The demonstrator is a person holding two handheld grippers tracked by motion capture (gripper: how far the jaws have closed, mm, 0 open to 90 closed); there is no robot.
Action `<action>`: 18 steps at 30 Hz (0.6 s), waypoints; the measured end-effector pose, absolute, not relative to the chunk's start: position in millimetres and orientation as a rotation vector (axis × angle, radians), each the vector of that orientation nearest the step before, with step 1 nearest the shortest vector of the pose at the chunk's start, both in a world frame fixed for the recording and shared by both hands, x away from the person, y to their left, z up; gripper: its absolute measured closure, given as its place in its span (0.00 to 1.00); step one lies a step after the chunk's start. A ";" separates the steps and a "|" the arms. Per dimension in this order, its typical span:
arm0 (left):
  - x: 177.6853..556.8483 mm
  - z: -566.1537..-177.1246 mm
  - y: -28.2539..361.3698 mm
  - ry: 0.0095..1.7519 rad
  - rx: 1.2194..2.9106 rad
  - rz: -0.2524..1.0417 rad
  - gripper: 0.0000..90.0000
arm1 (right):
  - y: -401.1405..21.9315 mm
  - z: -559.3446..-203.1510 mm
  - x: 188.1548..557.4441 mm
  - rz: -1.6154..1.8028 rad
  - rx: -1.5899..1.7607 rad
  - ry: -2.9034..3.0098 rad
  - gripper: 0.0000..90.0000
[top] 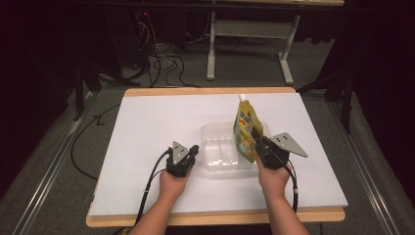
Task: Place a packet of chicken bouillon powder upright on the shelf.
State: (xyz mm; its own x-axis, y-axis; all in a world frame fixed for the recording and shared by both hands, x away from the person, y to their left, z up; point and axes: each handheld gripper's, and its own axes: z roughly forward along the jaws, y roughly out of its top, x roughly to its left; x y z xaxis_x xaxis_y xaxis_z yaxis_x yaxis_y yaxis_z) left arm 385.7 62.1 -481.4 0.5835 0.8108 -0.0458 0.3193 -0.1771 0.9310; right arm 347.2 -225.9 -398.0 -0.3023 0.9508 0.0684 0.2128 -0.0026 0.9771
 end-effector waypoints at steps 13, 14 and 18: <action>386.0 -481.3 62.6 0.936 1.755 0.575 0.96 | -223.6 -406.7 336.3 1.314 1.210 1.653 0.99; 386.1 -481.3 62.5 0.937 1.753 0.576 0.96 | -224.1 -407.3 335.7 1.307 1.210 1.659 0.99; 386.5 -481.3 62.7 0.946 1.751 0.571 0.94 | -226.6 -408.5 335.0 1.307 1.204 1.667 0.99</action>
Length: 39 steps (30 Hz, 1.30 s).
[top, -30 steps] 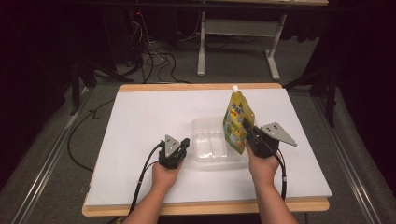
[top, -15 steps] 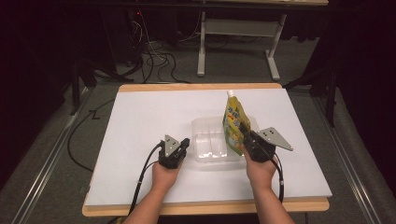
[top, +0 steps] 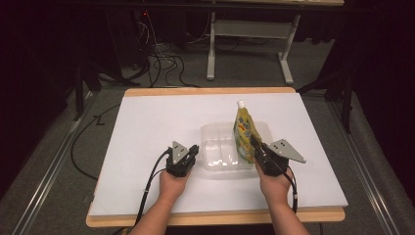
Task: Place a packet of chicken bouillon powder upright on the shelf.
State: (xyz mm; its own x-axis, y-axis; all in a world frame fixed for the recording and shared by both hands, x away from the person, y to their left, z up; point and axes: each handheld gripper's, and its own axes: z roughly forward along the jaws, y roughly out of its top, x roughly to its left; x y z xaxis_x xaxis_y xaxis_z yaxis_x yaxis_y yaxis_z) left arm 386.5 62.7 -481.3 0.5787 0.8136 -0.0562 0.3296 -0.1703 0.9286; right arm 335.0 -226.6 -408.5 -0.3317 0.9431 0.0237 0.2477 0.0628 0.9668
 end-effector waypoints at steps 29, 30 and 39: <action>379.2 -459.4 94.5 0.999 1.805 0.524 0.52 | -251.9 -401.2 307.8 1.334 1.109 1.820 0.25; 376.1 -455.2 102.1 0.994 1.809 0.527 0.52 | -251.9 -401.2 307.8 1.334 1.109 1.820 0.24; 345.1 -444.7 193.7 1.093 1.839 0.580 0.41 | -330.5 -415.7 295.2 1.261 1.249 1.698 0.27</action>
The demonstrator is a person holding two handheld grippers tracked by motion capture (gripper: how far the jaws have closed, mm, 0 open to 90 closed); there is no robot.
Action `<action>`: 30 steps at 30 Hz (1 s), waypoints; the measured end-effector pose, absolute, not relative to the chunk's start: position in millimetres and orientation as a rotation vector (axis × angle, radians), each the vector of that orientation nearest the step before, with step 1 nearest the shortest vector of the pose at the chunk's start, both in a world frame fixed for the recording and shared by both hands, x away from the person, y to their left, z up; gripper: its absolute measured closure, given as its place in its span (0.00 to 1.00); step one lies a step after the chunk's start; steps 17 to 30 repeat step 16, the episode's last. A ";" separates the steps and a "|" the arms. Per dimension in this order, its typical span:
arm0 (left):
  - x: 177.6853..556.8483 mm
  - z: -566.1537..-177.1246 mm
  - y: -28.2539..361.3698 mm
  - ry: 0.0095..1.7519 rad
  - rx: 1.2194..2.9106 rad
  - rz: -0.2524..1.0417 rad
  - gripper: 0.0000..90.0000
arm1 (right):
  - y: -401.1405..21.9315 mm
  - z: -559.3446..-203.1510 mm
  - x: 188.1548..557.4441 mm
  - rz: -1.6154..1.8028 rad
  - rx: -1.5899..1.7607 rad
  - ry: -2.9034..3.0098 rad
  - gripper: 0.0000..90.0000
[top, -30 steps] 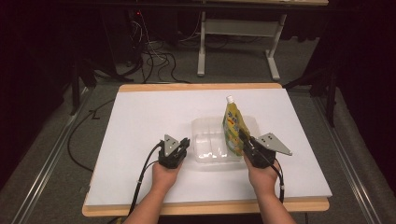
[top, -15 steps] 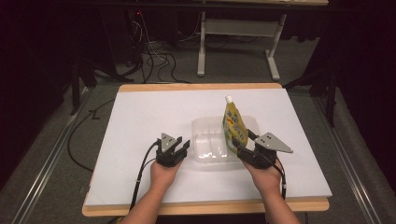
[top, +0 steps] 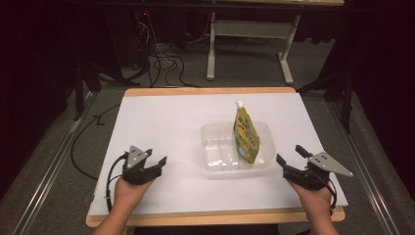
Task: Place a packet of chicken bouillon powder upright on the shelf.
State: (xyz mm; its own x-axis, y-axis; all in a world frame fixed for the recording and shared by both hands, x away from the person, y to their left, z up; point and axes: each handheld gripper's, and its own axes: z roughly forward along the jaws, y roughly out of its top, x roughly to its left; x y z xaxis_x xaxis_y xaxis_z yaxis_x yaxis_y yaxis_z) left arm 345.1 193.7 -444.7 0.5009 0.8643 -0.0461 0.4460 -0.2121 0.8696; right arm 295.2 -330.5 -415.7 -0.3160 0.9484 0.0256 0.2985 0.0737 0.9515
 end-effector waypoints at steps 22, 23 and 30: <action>338.0 -454.6 201.4 1.093 1.888 0.559 0.38 | -377.9 -448.8 304.0 1.136 1.398 1.597 0.31; 338.0 -454.6 201.4 1.093 1.888 0.559 0.38 | -377.9 -448.8 304.0 1.136 1.398 1.597 0.31; 338.0 -454.6 201.4 1.093 1.888 0.559 0.38 | -377.9 -448.8 304.0 1.136 1.398 1.597 0.31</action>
